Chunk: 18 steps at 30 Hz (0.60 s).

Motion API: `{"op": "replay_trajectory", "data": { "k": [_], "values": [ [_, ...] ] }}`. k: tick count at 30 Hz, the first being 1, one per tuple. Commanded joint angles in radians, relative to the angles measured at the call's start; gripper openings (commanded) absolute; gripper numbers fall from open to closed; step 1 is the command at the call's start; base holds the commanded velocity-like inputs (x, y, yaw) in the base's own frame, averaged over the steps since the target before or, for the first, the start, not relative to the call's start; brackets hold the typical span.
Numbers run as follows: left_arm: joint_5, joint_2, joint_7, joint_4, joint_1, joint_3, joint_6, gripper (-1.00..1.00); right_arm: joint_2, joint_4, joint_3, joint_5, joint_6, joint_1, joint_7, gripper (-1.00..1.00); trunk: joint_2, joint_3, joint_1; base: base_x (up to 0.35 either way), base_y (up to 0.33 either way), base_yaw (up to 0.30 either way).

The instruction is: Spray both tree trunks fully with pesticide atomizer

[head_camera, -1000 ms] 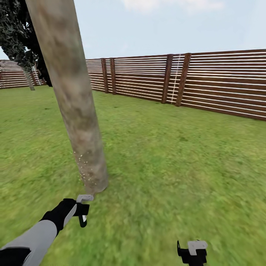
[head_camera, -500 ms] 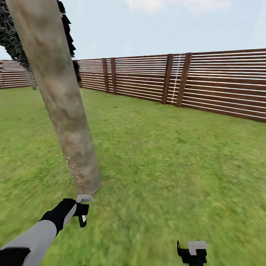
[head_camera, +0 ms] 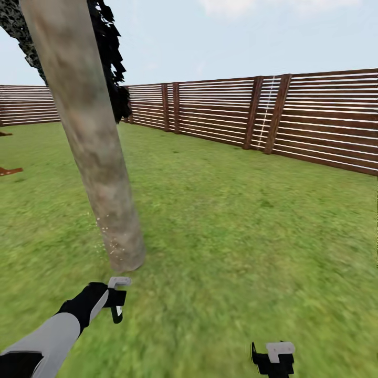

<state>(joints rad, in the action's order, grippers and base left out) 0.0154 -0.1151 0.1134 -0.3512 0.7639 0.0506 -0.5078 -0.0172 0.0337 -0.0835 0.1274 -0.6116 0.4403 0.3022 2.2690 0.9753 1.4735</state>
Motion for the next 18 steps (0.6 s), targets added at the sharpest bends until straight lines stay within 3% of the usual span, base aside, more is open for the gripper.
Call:
{"op": "replay_trajectory", "data": {
  "k": [1, 7, 13, 18],
  "values": [
    [0.0, 0.0, 0.0, 0.0, 0.0, 0.0, 0.0, -1.0, 0.0, 0.0, 0.0, 0.0, 0.0, 0.0, 0.0, 1.0, 0.0, 0.0, 0.0, 0.0, -0.28, 0.002],
    [0.0, 0.0, 0.0, 0.0, 0.0, 0.0, 0.0, -1.0, 0.0, 0.0, 0.0, 0.0, 0.0, 0.0, 0.0, 1.0, 0.0, 0.0, 0.0, 0.0, -0.28, 0.04],
    [0.0, 0.0, 0.0, 0.0, 0.0, 0.0, 0.0, -1.0, 0.0, 0.0, 0.0, 0.0, 0.001, 0.0, 0.0, 1.0, 0.0, 0.0, 0.0, 0.019, -0.28, 0.257],
    [-0.001, -0.001, 0.0, 0.0, -0.004, -0.002, 0.0, -1.0, 0.0, 0.0, 0.0, 0.0, 0.0, 0.0, 0.0, 1.0, 0.0, 0.0, 0.0, 0.171, -0.236, 0.277]
  ]
}}
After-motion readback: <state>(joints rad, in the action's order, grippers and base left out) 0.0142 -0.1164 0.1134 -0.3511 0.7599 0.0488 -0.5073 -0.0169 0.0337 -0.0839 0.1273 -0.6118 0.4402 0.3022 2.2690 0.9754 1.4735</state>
